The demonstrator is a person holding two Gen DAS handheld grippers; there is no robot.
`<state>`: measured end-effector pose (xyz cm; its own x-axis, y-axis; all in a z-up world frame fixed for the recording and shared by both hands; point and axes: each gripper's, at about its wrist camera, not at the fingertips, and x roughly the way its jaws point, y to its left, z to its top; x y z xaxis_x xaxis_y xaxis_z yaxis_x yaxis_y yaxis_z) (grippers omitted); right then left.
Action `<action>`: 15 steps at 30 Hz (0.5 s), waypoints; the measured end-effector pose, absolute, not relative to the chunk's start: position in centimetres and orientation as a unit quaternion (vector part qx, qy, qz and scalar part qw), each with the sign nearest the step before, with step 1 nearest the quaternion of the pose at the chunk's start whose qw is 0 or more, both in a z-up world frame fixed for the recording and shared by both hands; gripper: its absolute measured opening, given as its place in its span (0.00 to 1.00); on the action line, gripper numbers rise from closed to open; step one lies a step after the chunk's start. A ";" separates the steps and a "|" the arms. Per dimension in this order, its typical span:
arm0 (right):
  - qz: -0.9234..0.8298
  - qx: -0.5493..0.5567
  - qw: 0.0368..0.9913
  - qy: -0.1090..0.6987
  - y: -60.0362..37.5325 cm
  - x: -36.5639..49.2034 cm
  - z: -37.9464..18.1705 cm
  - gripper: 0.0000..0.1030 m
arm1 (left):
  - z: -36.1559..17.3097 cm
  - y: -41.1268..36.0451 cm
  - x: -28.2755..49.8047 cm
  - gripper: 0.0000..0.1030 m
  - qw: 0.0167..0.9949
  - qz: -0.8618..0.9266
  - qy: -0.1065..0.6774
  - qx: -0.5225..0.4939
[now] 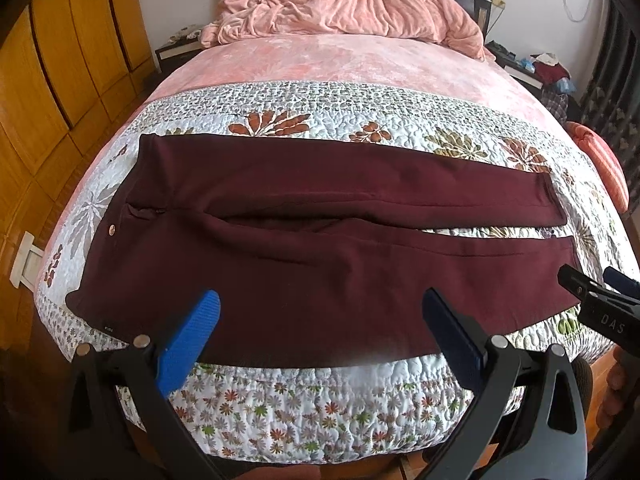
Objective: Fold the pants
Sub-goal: 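Lower the right tool onto the hem of one trouser leg and grasp it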
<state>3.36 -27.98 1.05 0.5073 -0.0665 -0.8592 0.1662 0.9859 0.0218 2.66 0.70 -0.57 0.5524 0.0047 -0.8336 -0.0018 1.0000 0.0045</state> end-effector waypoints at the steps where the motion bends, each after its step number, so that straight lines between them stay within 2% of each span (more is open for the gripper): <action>1: -0.067 0.050 0.867 0.491 -28.3 3.8 1.1 0.96 | -0.7 0.6 2.9 0.97 0.881 0.002 0.473 0.003; 8: -0.053 0.077 0.865 0.493 -34.7 10.2 0.0 0.96 | -1.3 0.5 5.8 0.97 0.878 -0.007 0.478 -0.010; 15: -0.017 0.097 0.818 0.566 -44.5 21.8 -5.4 0.96 | -2.4 -1.0 12.9 0.97 0.867 -0.020 0.497 -0.006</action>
